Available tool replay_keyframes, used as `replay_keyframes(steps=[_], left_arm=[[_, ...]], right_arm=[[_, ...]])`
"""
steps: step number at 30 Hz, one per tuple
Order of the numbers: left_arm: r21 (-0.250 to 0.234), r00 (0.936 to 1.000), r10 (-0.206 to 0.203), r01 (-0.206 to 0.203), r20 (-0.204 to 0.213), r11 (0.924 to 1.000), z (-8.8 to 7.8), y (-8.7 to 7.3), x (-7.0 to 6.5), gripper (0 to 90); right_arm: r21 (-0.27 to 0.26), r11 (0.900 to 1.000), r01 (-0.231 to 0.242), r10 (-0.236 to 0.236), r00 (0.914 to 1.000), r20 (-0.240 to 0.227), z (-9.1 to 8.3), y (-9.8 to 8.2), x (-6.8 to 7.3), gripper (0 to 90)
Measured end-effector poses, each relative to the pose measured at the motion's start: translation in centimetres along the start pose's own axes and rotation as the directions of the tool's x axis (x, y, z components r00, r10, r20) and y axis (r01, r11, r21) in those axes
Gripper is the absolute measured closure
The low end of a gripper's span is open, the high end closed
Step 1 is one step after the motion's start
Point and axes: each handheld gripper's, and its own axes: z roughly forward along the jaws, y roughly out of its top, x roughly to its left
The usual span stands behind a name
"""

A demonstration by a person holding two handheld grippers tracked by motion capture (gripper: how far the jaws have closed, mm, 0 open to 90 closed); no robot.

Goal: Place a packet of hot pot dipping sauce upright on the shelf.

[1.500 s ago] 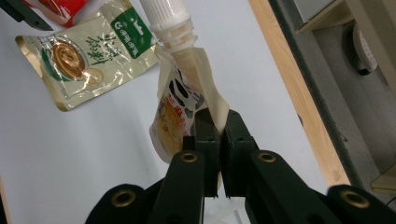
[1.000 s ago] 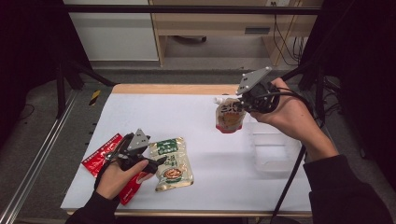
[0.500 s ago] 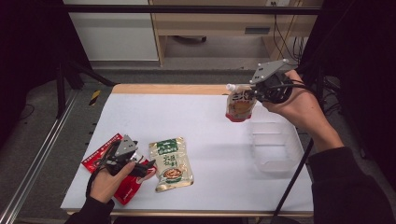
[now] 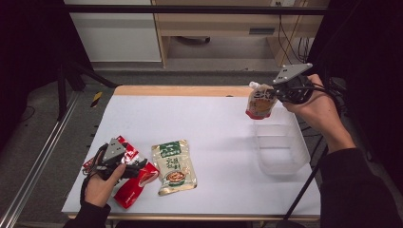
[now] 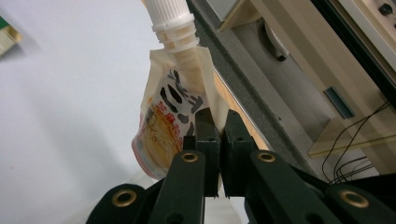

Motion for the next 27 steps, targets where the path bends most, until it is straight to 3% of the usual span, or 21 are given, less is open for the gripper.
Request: replay_keyframes(steps=[11, 14, 27], left_arm=[[0.004, 0.9999, 0.0, 0.0, -0.011, 1.0, 0.2, -0.3, 0.0, 5.2], [0.006, 0.9999, -0.01, 0.01, -0.009, 0.9999, 0.2, -0.4, 0.1, 5.5], [-0.001, 0.9997, -0.01, 0.01, -0.02, 1.0, 0.0, -0.4, 0.3, 5.7]], right_arm=[[0.015, 0.999, -0.048, 0.048, 0.9988, 0.009, 1.6, -3.4, -1.9, 87.8], [0.028, 0.999, -0.042, 0.042, 0.9991, 0.006, 2.1, -4.0, -2.3, 87.8], [0.06, 0.997, -0.052, 0.052, 0.9986, -0.004, 3.9, -5.8, -2.7, 87.8]])
